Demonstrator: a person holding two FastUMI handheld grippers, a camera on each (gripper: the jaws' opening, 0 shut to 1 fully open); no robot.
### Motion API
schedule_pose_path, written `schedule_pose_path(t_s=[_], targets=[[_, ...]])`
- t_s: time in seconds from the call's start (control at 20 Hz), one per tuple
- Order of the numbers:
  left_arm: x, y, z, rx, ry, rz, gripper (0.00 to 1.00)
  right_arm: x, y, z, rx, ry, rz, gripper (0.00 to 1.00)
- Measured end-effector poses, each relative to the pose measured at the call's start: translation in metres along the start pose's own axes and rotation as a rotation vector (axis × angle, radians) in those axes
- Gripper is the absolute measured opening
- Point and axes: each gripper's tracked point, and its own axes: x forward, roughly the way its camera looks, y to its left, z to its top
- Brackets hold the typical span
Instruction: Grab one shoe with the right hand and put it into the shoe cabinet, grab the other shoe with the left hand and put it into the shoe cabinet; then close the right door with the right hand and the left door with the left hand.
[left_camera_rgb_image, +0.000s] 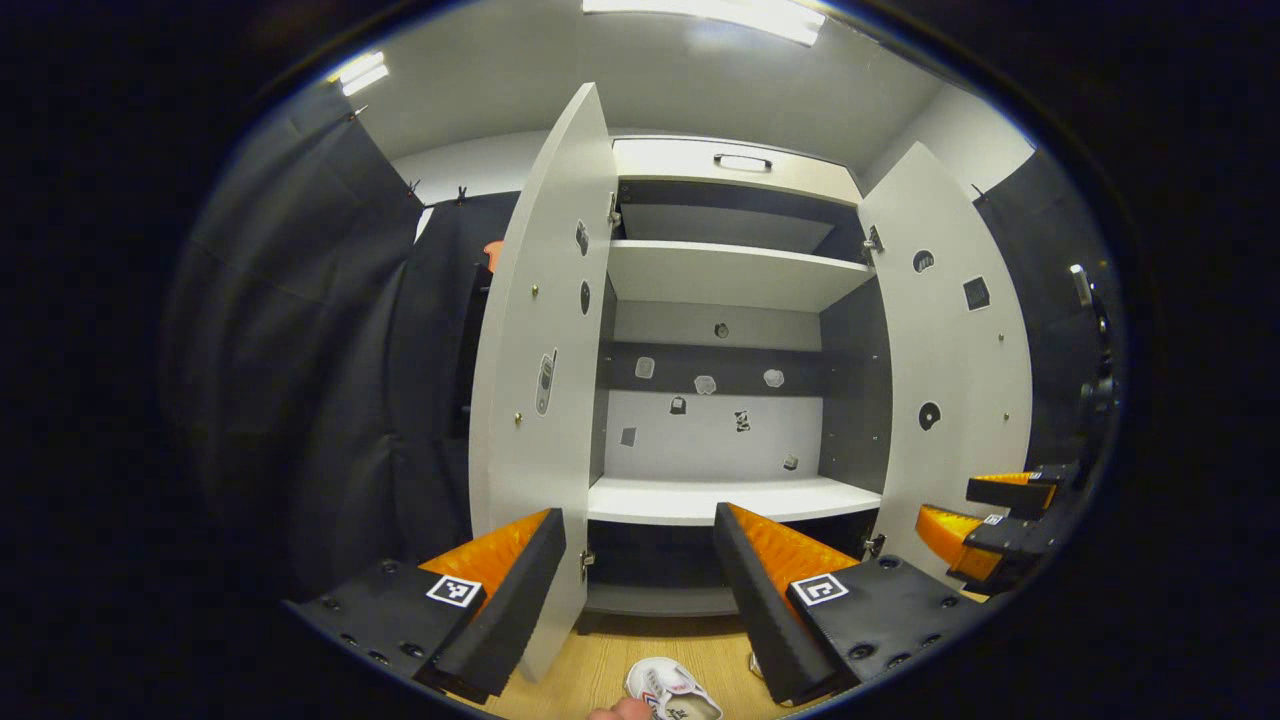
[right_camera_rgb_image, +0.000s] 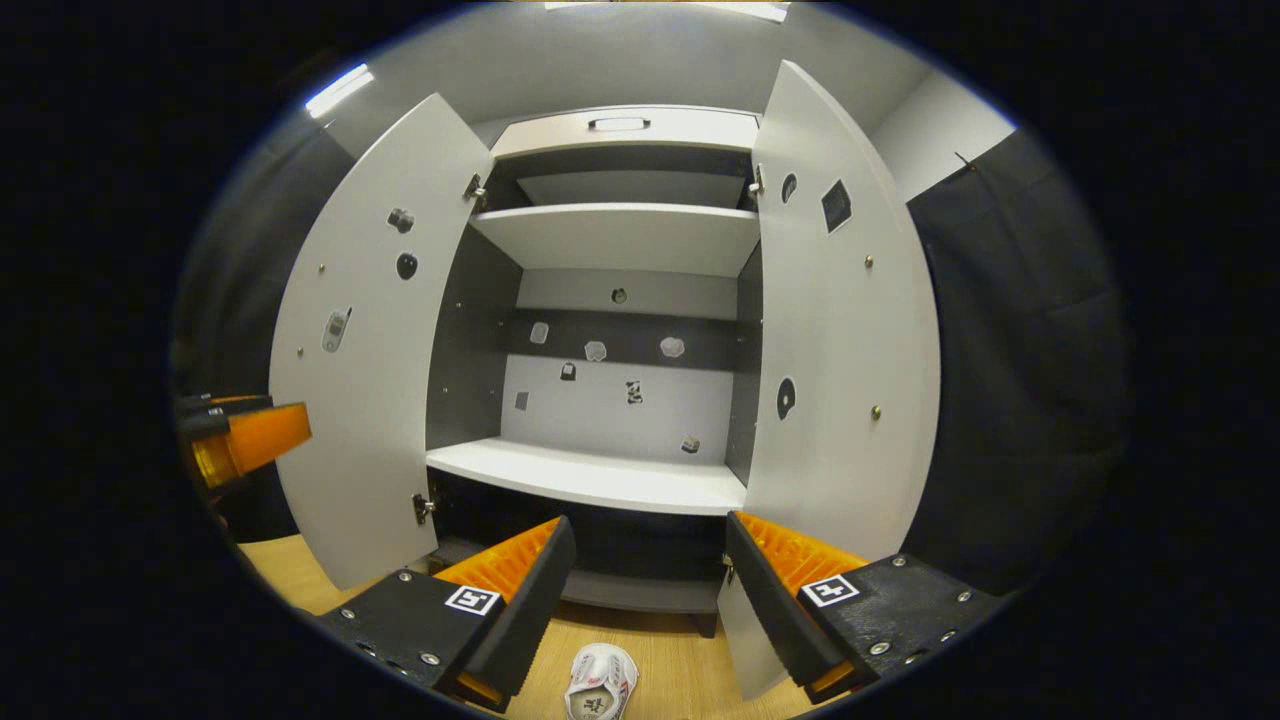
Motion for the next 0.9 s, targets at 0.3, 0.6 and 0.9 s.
schedule_pose_path(t_s=[0.3, 0.6, 0.9], targets=[[0.000, 0.006, -0.005, -0.005, 0.013, 0.013, 0.96, 0.016, 0.015, -0.129, -0.026, 0.221, 0.039, 0.93], [0.001, 0.007, -0.010, -0.006, 0.029, 0.020, 0.96, 0.011, 0.013, -0.254, -0.054, 0.472, 0.072, 0.93], [0.002, 0.001, -0.013, 0.018, 0.039, 0.017, 0.96, 0.007, 0.013, -0.314, -0.107, 0.592, 0.102, 0.88]])
